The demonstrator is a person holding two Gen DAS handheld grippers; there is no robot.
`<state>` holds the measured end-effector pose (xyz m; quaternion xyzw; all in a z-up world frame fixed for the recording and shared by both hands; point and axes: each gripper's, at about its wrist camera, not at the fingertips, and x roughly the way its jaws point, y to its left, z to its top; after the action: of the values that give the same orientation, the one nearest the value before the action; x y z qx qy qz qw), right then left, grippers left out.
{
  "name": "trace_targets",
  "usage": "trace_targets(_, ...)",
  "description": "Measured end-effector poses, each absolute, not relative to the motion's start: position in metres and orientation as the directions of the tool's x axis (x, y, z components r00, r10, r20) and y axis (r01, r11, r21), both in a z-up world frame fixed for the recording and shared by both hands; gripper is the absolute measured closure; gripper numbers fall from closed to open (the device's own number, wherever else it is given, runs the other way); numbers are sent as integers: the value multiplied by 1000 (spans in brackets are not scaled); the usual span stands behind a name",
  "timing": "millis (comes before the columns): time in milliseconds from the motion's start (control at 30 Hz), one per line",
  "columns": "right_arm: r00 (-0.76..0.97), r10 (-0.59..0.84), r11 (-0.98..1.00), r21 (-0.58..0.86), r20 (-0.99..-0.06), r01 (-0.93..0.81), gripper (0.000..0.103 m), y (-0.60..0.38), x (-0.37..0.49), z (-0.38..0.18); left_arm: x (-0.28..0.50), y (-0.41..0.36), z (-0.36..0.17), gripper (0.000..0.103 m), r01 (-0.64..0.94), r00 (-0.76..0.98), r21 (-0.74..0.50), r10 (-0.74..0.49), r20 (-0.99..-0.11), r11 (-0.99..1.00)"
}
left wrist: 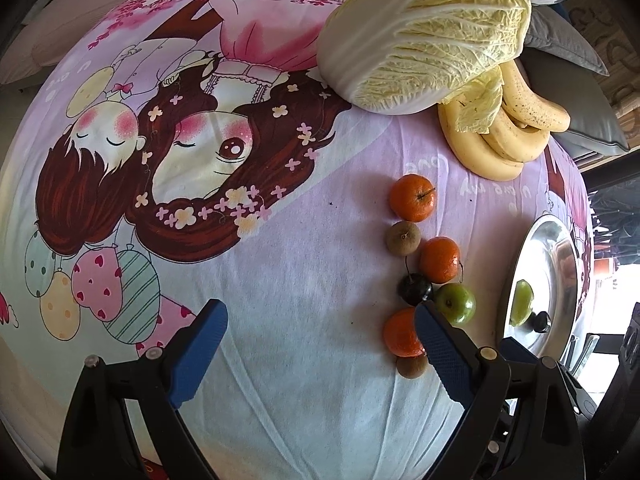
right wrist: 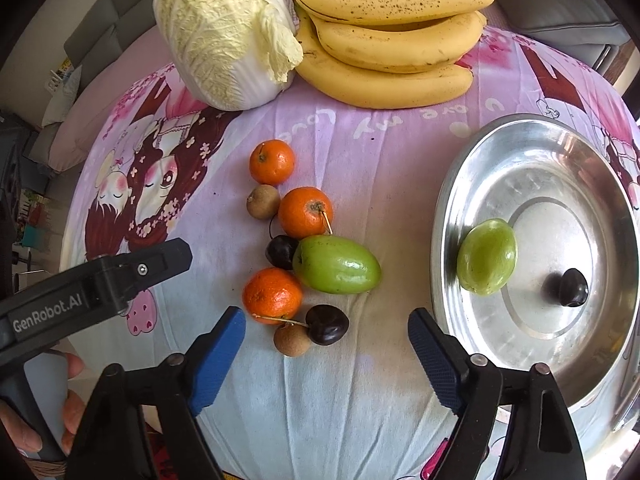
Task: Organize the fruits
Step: 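Move both tools back to the remaining fruit cluster, then grasp a tangerine with the left tool while the right tool grasps the dark cherries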
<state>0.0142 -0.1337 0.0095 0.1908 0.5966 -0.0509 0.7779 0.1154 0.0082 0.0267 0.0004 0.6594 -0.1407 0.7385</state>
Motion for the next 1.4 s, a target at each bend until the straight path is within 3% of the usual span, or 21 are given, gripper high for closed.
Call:
trace_targets(300,279,186,911,272,-942,310,44,-137,12,-1,113,-12,23,26,249,77,-223,-249,-966,942)
trace_targets(433,271,198,912,278,-942,301,50,-134,13,-4,109,-25,16,40,265,48,-240,-261,-964,934)
trace_targets(600,261,202,918,275,-944,285,55,-131,13,-9,105,-37,9,43,269,3,-317,-330,-944,909)
trace_targets(1000,252,246,901,317,-936,296,71,-135,12,-17,94,-62,-10,59,288,-73,-352,-346,-935,891)
trace_targets(1400,265,277,889,351,-924,295,75,-139,14,-19,95,-60,-20,65,266,-69,-345,-339,-938,900)
